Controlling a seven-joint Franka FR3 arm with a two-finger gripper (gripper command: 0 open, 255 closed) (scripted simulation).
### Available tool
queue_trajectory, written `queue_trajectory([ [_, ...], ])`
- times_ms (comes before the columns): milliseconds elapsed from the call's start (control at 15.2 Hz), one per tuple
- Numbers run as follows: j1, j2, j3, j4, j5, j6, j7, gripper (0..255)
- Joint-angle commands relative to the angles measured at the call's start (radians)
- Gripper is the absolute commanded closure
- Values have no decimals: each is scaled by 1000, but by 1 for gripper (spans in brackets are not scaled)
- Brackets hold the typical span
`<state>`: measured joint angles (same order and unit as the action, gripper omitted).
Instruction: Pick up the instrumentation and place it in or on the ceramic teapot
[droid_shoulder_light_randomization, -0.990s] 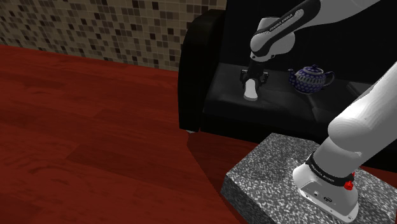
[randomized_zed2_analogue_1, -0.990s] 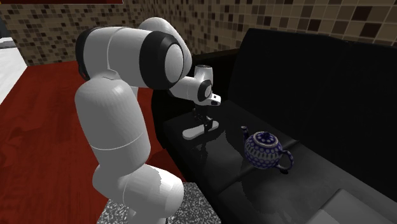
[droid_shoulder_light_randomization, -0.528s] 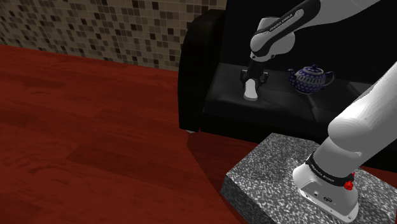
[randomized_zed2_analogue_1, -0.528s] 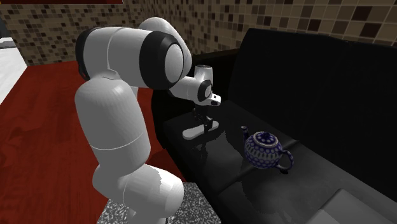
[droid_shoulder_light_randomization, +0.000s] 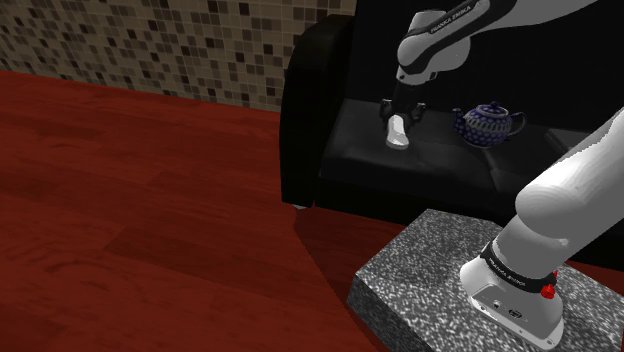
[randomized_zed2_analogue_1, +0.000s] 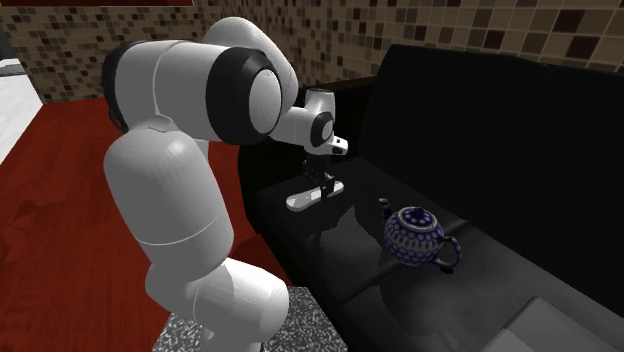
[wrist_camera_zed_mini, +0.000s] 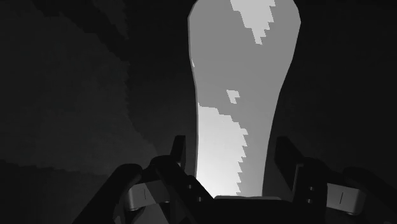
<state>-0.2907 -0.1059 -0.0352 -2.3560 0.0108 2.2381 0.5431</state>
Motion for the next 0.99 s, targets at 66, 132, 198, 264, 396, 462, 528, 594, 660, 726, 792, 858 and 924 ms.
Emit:
queue_trajectory([
  [66, -1, -21, 0, 21, -1, -42, 0, 255],
  [132, -1, -27, 0, 28, -2, -56, 0, 255],
  [198, -1, -34, 0, 35, -2, -69, 1, 255],
  [264, -1, -41, 0, 43, -2, -83, 1, 255],
  [396, -1, -53, 0, 58, -3, -111, 2, 255],
  [462, -1, -58, 0, 66, -3, -125, 2, 255],
  [528, -1, -64, 0, 75, -3, -139, 2, 255],
  [594, -1, -69, 0, 83, -4, -153, 3, 255],
  [660, -1, -74, 0, 92, -4, -166, 3, 255],
  [726, -1, -79, 0, 101, -4, -180, 3, 255],
  [792, -1, -84, 0, 110, -4, -194, 4, 255],
  [858, -1, -88, 1, 119, -4, -207, 4, 255],
  [924, -1, -92, 1, 129, -5, -221, 4, 255],
])
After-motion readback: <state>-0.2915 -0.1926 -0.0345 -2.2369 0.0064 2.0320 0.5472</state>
